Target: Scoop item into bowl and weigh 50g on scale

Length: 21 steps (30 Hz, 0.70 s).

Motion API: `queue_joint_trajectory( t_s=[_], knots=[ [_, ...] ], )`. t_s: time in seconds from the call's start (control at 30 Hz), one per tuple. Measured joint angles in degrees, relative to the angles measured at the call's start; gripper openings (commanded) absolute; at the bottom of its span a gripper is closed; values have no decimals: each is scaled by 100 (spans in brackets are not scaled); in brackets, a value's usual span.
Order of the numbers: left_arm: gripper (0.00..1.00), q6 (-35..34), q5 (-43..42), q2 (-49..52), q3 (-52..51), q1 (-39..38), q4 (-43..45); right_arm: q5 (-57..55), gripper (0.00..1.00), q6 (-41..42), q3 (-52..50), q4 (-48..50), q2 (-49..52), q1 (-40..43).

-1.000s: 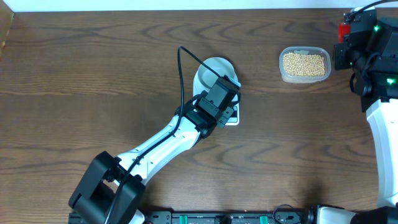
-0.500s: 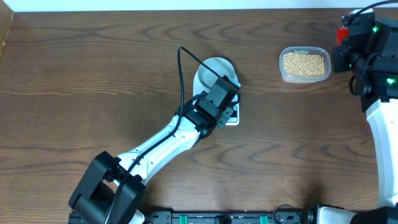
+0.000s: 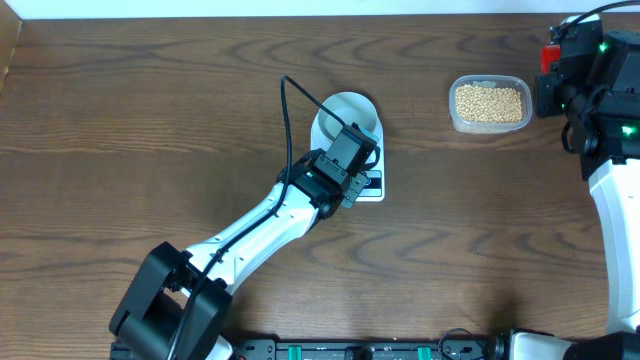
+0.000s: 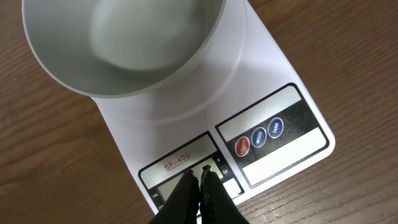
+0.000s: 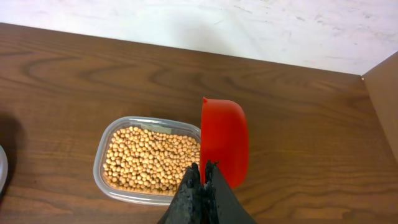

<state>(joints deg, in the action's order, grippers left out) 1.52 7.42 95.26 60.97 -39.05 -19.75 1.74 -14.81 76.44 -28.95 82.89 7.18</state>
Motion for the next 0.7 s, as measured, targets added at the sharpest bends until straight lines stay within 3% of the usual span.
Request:
queue_joint_trajectory(
  t_s=[0.7],
  knots=[
    [7, 0, -291, 527, -4, -94, 168, 0, 1, 0, 0, 2, 0, 0]
  ],
)
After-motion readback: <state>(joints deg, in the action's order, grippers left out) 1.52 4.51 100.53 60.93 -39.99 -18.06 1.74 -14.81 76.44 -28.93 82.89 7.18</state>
